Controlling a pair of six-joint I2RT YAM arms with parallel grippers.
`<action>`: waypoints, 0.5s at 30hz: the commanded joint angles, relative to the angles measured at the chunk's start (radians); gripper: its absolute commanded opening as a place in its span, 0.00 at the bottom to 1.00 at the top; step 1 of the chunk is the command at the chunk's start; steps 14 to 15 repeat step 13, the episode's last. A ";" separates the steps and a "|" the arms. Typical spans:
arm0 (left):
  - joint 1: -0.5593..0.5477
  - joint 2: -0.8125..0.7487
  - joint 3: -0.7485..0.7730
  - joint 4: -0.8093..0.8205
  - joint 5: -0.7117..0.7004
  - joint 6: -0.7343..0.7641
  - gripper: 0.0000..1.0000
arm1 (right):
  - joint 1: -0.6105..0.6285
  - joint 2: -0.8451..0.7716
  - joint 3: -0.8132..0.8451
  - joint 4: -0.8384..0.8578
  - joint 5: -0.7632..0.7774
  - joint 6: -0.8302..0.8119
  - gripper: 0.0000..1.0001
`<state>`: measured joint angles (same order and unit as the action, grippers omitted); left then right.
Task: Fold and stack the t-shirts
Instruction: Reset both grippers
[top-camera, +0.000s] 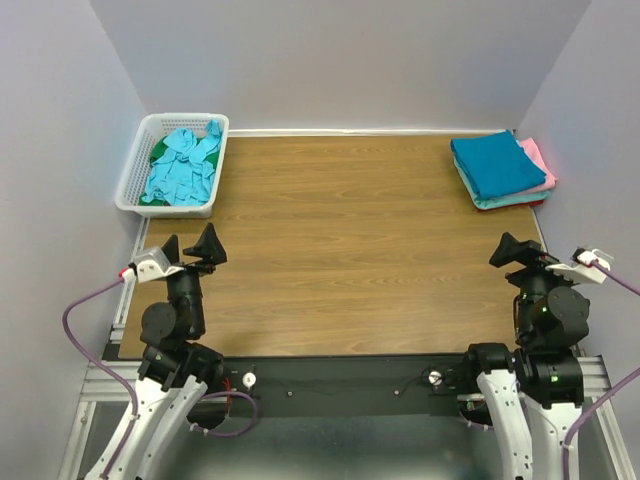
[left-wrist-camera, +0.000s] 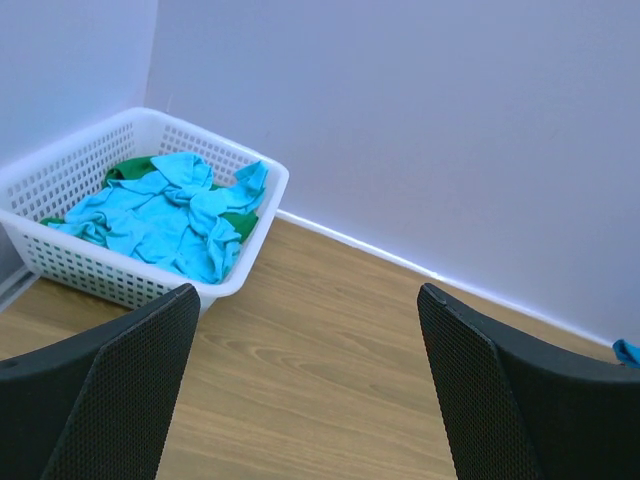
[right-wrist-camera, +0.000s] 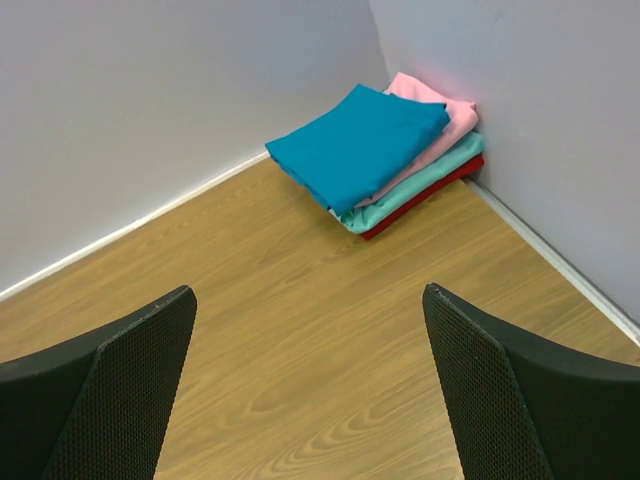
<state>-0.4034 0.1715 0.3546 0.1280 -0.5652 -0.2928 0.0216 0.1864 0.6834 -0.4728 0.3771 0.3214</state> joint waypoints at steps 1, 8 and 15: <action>-0.005 -0.089 -0.081 0.127 -0.012 0.026 0.97 | 0.014 -0.008 -0.018 -0.012 -0.023 0.025 1.00; -0.005 -0.044 -0.100 0.196 -0.004 0.043 0.98 | 0.018 0.030 -0.016 -0.012 -0.057 0.027 1.00; -0.003 0.040 -0.086 0.219 0.037 0.053 0.98 | 0.018 0.050 -0.010 -0.012 -0.061 0.027 1.00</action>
